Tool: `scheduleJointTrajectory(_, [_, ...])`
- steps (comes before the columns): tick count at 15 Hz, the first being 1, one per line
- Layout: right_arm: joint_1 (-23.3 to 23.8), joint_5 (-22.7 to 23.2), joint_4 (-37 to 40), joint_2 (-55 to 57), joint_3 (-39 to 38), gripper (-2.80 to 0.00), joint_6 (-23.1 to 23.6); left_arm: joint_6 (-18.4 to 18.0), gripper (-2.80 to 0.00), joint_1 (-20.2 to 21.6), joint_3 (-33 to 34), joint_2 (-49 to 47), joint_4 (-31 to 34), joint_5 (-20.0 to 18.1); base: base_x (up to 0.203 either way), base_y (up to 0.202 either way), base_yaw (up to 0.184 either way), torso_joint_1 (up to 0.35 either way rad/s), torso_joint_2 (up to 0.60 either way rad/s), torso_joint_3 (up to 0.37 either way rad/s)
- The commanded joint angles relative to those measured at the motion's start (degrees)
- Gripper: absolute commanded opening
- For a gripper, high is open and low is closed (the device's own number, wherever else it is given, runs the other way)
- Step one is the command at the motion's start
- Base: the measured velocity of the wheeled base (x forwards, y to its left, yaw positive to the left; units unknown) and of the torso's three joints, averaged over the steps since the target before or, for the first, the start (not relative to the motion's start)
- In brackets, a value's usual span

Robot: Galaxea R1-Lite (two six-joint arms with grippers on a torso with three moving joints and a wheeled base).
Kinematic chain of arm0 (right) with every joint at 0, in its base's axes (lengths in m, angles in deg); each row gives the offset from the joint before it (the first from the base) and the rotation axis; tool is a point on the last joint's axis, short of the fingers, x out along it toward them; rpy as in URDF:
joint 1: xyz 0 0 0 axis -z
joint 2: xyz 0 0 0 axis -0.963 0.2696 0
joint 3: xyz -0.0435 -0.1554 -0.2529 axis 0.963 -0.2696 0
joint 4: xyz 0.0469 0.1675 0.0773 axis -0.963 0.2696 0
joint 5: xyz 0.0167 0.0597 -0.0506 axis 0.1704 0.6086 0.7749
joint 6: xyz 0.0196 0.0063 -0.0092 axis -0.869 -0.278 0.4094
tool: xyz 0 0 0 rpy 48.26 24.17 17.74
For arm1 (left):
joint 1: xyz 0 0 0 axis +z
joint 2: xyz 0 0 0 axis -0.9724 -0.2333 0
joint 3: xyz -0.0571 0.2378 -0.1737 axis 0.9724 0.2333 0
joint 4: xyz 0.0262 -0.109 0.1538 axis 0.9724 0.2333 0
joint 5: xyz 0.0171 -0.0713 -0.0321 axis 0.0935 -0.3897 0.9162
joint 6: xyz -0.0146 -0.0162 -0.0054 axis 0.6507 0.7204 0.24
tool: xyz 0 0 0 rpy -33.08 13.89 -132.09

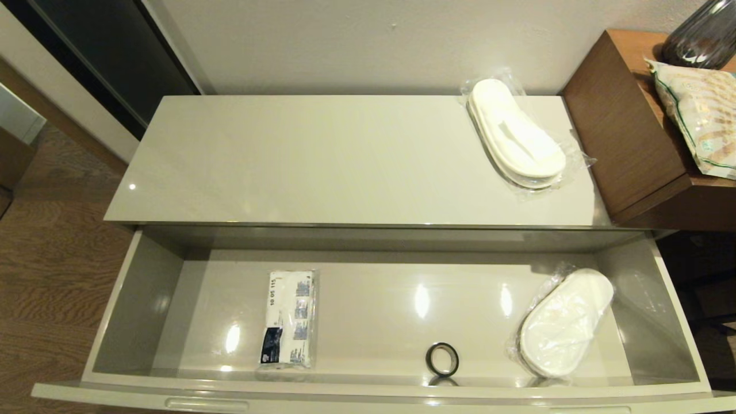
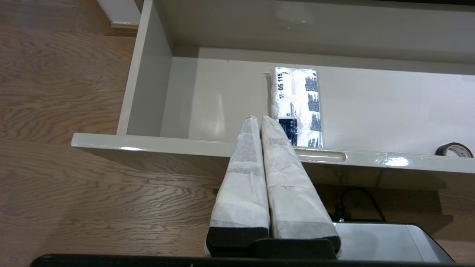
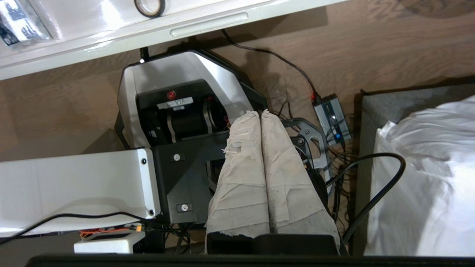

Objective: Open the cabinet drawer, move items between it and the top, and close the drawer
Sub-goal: Take out the disposable slippers from the drawer

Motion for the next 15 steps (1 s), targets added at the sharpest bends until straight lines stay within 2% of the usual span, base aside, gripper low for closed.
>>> scheduleJointTrajectory(1, [0.03, 0.12, 0.0, -1.52, -0.49, -2.8, 0.06, 0.05, -2.8, -0.04, 0.0, 0.02, -0.02, 0.02, 0.0, 0.0, 0.0, 0.0, 0.0, 0.0])
scheduleJointTrajectory(6, [1.23, 1.85, 1.25, -4.84, -1.54, -2.8, -0.94, -0.02, -2.8, -0.04, 0.0, 0.02, -0.02, 0.02, 0.0, 0.0, 0.0, 0.0, 0.0, 0.0])
scheduleJointTrajectory(10, [5.89, 3.81, 6.45, -9.6, -1.68, -2.8, -0.96, 0.01, -2.8, -0.04, 0.0, 0.02, -0.02, 0.02, 0.0, 0.0, 0.0, 0.0, 0.0, 0.0])
scheduleJointTrajectory(13, [6.19, 4.15, 9.64, -10.62, -0.94, -2.8, -0.9, 0.05, -2.8, -0.04, 0.0, 0.02, -0.02, 0.02, 0.0, 0.0, 0.0, 0.0, 0.0, 0.0])
scheduleJointTrajectory(15, [6.19, 4.43, 8.78, -10.05, -2.43, -2.8, -0.9, 0.05, -2.8, -0.04, 0.0, 0.02, -0.02, 0.02, 0.0, 0.0, 0.0, 0.0, 0.0, 0.0])
